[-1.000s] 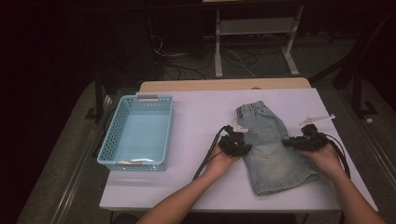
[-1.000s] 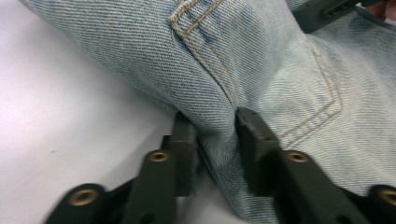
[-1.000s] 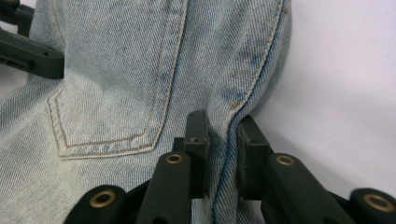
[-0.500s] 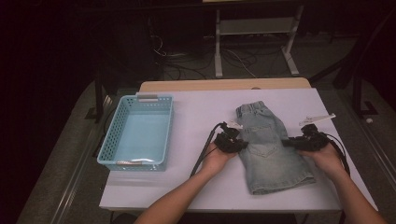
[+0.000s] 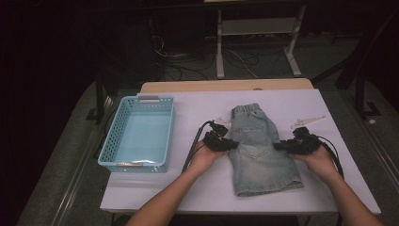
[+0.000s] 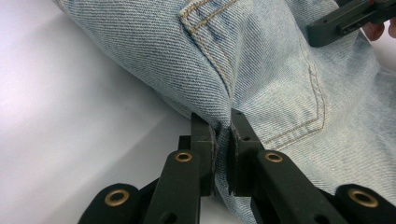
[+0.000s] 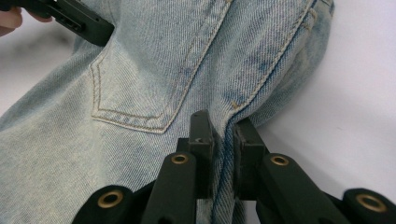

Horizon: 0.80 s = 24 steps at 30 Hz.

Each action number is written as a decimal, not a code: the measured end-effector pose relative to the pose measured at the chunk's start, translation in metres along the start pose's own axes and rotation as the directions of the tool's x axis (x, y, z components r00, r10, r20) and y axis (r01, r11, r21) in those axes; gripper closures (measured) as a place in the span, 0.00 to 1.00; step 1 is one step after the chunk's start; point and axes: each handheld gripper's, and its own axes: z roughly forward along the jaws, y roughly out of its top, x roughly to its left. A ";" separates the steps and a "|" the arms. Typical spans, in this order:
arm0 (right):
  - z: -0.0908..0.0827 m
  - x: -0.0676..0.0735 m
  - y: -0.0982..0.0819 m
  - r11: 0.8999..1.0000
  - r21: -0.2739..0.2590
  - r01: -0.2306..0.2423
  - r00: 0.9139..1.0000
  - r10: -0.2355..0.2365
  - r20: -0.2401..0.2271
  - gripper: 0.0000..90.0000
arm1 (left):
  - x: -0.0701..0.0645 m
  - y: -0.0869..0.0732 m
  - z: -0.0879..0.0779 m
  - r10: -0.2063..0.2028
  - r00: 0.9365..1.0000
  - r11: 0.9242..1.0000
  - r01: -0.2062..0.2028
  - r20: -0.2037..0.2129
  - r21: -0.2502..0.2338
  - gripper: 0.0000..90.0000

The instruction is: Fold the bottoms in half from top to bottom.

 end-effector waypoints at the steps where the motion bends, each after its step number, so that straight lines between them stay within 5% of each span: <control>1: 0.001 0.002 0.001 1.000 0.001 -0.003 1.000 0.003 -0.008 0.89 | 0.002 -0.001 -0.003 -0.001 1.000 1.000 0.001 -0.001 0.001 0.93; 24: 0.022 0.058 0.018 0.995 0.019 0.100 0.991 -0.098 -0.093 0.89 | 0.020 -0.026 -0.042 -0.031 0.999 0.999 0.032 -0.043 0.025 0.93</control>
